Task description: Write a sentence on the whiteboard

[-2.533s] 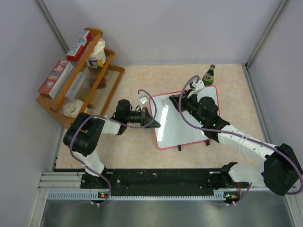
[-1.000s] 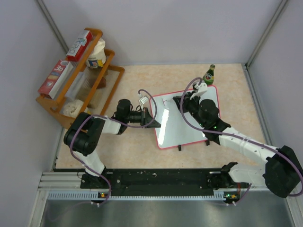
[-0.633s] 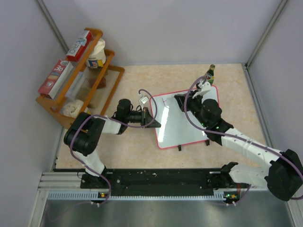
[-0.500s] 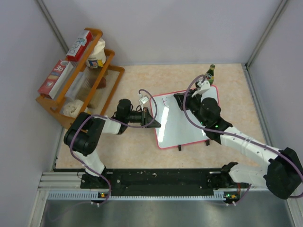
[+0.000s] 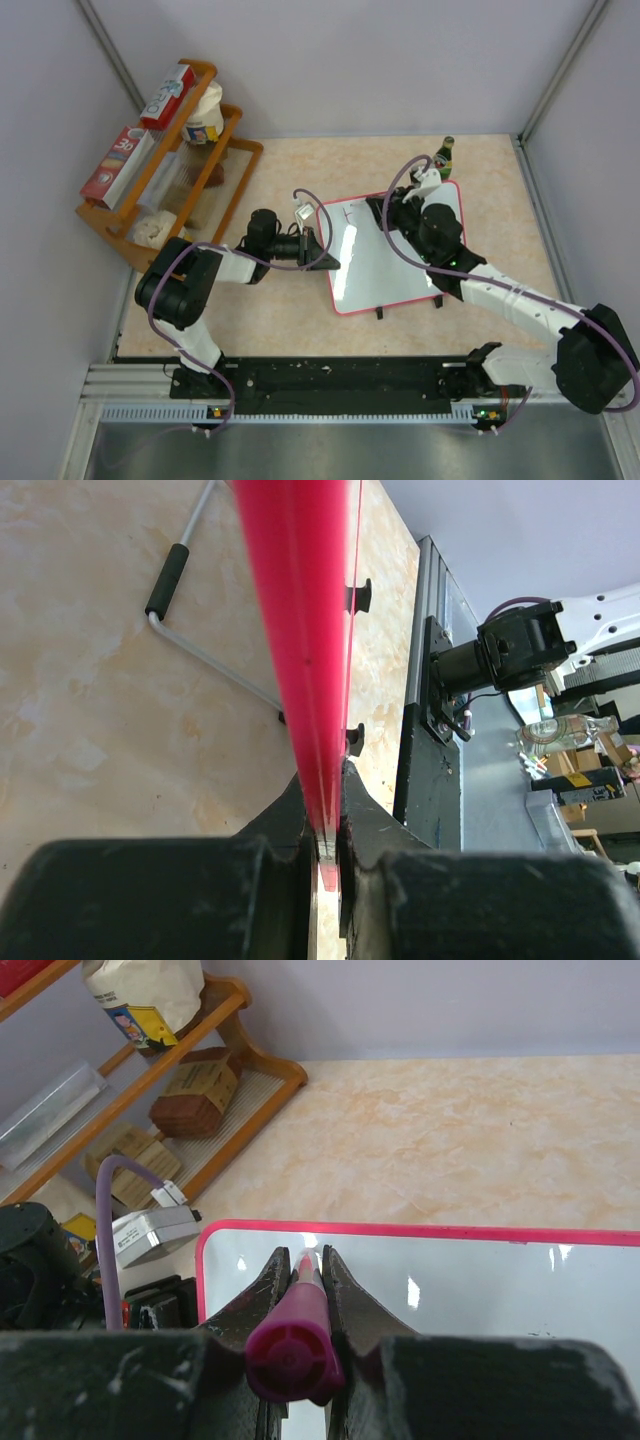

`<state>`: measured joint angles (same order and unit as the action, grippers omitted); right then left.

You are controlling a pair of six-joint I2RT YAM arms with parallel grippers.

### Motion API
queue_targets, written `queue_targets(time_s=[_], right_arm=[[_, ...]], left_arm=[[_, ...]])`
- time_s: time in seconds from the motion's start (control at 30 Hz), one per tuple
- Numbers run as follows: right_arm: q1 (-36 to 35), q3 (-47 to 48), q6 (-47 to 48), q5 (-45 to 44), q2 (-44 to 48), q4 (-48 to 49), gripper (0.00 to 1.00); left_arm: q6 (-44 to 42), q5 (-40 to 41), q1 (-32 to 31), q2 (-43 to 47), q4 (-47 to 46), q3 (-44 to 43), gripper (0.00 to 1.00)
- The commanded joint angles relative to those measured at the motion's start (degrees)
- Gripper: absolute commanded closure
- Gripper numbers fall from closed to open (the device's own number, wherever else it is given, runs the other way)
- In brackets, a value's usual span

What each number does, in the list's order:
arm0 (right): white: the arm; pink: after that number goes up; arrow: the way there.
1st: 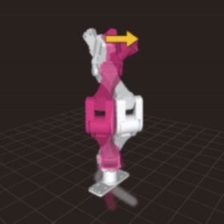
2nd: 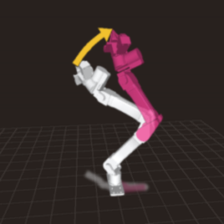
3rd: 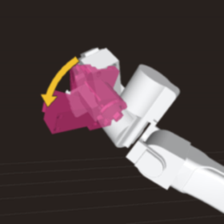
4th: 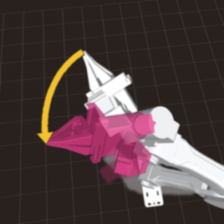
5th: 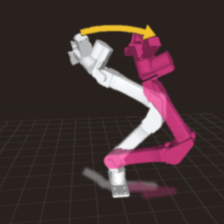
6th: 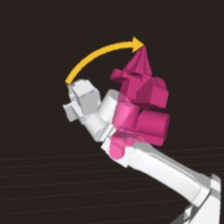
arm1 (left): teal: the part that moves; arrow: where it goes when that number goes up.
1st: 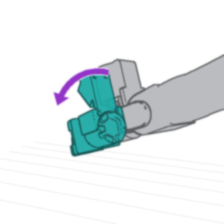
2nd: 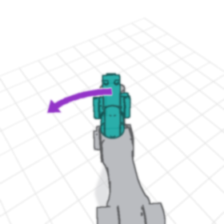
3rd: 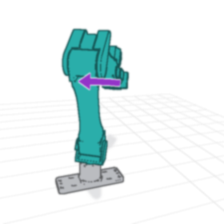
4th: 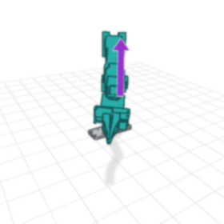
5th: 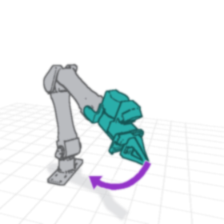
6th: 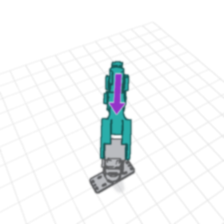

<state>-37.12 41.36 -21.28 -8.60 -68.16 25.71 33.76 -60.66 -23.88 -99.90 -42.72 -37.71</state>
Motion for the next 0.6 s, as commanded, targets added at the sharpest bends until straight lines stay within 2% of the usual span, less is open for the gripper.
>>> queue_targets(time_s=[0.0, 0.57], right_arm=[[0.83, -0.31, -0.69, -0.54, -0.04, 2.24, 1.00], [0.83, -5.68, -1.22, -0.01, 2.24, 0.56, 1.00]], left_arm=[[-5.63, -3.15, -2.40, -1.26, 4.31, 0.54, 1.00], [-5.98, -3.15, -2.40, -1.26, 5.01, 0.27, 1.00]])
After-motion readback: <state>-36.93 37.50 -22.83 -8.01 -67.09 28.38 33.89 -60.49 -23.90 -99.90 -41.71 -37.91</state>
